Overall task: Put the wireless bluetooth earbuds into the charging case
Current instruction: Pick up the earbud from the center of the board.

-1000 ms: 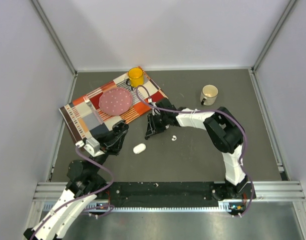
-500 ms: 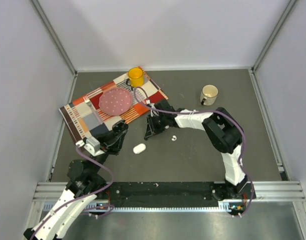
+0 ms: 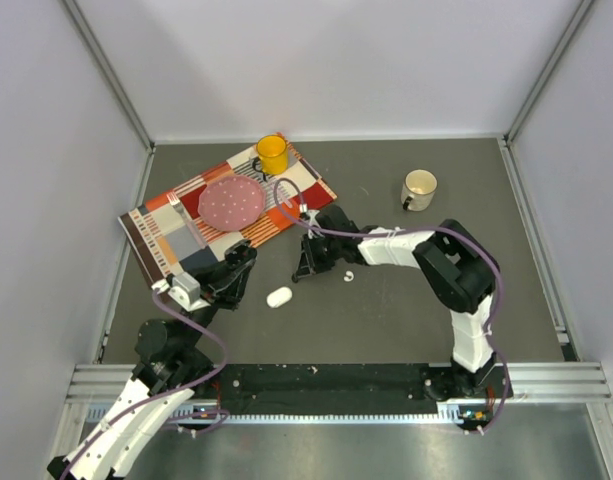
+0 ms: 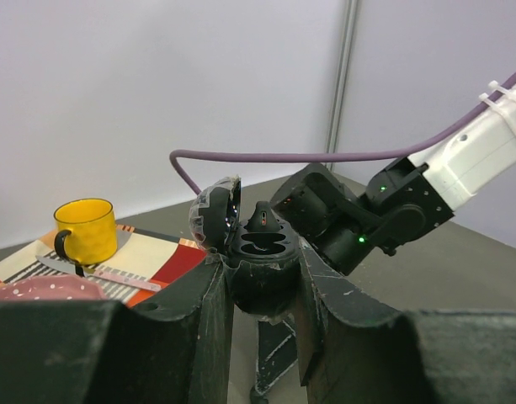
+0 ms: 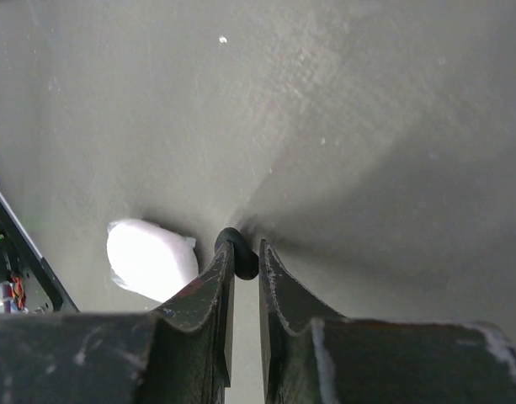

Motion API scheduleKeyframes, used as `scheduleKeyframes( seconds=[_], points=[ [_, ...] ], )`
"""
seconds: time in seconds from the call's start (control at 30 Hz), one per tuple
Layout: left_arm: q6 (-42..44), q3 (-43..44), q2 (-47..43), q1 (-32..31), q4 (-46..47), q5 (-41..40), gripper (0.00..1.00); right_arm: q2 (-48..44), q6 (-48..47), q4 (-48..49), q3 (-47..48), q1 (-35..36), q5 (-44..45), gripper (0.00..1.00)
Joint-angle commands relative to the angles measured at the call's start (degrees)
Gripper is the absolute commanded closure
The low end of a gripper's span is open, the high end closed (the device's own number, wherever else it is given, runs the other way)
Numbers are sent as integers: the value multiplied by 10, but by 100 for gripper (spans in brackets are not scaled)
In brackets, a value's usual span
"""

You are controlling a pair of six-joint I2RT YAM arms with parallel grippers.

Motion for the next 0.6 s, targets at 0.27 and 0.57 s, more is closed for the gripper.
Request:
scheduleKeyframes(
  seconds=[0.27, 0.57],
  points=[
    [-21, -3, -31, -2, 27, -10, 100, -176, 163, 97, -215, 12, 103, 87],
    [-36, -13, -30, -1, 40, -31, 100, -183, 185, 123, -267, 29, 97, 73]
  ],
)
